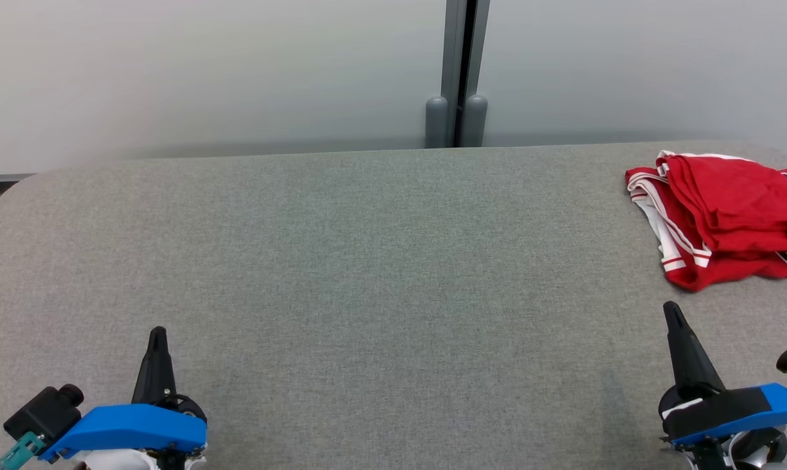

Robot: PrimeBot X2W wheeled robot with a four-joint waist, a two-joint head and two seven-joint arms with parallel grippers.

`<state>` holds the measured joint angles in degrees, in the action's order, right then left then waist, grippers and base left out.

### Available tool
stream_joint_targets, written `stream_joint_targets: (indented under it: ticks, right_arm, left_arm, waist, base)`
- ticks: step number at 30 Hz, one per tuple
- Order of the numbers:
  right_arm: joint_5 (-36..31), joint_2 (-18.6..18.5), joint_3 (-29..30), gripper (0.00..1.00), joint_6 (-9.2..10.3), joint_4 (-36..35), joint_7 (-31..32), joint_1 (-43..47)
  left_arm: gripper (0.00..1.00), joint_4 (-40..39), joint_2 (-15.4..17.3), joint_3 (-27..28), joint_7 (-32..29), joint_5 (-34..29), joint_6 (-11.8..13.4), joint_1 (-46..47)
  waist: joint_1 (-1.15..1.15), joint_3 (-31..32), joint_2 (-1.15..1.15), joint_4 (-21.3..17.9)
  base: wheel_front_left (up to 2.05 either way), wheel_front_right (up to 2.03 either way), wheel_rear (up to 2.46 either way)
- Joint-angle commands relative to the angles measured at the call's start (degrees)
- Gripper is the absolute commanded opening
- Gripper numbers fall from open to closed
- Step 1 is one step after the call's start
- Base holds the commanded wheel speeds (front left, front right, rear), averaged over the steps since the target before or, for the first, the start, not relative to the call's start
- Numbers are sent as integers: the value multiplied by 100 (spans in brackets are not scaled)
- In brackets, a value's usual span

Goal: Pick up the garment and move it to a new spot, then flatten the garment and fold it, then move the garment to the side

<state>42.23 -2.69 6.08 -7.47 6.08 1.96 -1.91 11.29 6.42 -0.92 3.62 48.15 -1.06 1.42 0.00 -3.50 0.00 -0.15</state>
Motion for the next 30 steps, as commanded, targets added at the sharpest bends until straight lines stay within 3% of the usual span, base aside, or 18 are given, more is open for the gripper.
stream_joint_targets:
  ticks: [1, 30]
  right_arm:
    - [228, -22, 19, 0, -2, -37, 15, -165]
    - [2264, -26, 35, 0, -5, 315, 209, -300]
  left_arm:
    - [0, -48, -5, 49, -40, 189, -44, 167]
    - [0, 87, -155, 356, -460, 1989, -310, 315]
  waist:
    - [0, 6, 0, 0]
    - [0, 115, 0, 5]
  base:
    - [0, 0, 0]
    - [0, 0, 0]
